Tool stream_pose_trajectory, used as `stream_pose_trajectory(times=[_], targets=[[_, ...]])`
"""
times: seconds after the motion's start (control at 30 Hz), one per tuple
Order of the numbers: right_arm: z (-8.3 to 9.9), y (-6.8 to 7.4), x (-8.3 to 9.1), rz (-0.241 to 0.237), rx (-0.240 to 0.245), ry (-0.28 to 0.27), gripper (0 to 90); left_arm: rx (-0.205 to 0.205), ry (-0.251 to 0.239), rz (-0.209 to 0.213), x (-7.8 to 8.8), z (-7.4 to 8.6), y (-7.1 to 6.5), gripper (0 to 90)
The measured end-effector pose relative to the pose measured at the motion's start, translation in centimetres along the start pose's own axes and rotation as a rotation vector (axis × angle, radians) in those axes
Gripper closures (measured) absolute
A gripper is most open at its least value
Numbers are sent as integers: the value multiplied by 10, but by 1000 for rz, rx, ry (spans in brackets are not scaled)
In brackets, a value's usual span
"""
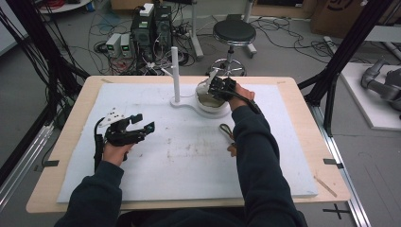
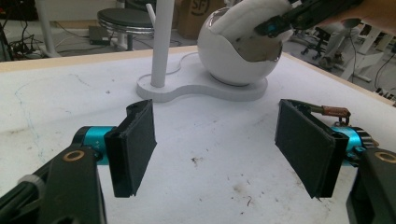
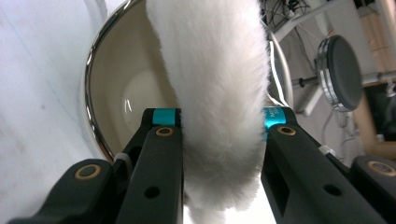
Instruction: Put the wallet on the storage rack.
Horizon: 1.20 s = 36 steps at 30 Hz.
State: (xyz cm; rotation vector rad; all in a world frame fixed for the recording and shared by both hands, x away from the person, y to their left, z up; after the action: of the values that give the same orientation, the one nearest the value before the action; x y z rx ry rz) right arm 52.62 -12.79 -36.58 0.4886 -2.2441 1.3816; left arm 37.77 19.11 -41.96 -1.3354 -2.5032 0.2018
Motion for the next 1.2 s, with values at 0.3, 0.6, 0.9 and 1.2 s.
stream_pose_trajectory(times=[0.3, 0.6, 0.9, 1.2], targets=[[24, -12, 10, -73, -383, -118, 481, 6, -9, 2, 2, -1, 0, 288], [74, -30, 37, -76, -596, -215, 423, -3, -18, -1, 4, -2, 0, 288], [113, -23, 66, -81, -667, -239, 364, -2, -15, 3, 3, -1, 1, 288], [155, -4, 77, -74, -755, -237, 353, -8, -14, 1, 6, -1, 0, 288]])
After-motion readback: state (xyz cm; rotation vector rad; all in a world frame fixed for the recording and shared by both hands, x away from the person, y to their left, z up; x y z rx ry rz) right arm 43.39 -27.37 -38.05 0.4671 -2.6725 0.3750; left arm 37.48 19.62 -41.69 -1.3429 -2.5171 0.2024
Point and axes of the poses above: each handheld gripper's, and its own axes: x roughly backward along the jaws, z roughly out of its underside, y roughly to its left, the point moved 3 cm from there along -x, roughly forward along the jaws, and after that the axes turned 15 degrees about z, right-handed, at the moved point
